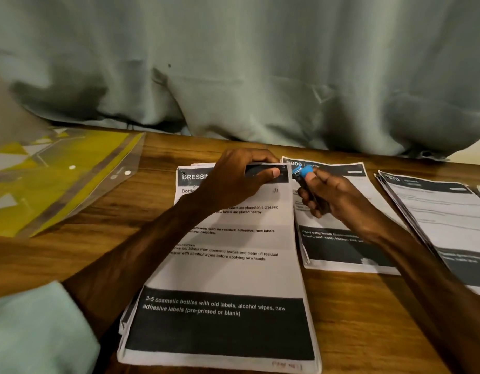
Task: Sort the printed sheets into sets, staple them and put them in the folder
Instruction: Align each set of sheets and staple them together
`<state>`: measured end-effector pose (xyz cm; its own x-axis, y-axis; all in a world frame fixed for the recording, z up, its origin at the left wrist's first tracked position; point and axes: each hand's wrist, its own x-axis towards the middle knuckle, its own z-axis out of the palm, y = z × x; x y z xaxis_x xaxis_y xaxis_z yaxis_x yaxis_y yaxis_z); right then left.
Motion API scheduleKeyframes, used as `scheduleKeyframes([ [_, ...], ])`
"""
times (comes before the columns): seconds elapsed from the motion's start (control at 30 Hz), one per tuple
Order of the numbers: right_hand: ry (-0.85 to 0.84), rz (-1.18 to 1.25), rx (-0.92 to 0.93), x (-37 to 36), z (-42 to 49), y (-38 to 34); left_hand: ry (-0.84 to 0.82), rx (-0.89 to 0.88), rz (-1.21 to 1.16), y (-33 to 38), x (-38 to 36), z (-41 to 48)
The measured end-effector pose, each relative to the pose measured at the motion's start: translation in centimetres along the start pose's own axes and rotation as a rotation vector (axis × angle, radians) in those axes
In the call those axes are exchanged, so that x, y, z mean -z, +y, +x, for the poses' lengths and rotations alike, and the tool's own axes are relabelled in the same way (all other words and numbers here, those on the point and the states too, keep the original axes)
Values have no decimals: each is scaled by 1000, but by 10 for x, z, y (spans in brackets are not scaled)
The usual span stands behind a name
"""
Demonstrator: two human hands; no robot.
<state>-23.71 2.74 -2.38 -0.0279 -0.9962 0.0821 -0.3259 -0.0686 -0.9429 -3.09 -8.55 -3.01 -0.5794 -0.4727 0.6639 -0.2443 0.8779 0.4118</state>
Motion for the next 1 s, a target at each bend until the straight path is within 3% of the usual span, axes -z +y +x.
scheduleKeyframes([
  [0.1,6,-214,149,1,-9,2,-20,-2,-6,2,-3,-4],
  [0.23,12,-334,174,2,-13,2,-36,-21,39,6,-9,-7],
  [1.0,69,-493,241,-6,-16,-2,31,-39,55,11,-13,-6],
])
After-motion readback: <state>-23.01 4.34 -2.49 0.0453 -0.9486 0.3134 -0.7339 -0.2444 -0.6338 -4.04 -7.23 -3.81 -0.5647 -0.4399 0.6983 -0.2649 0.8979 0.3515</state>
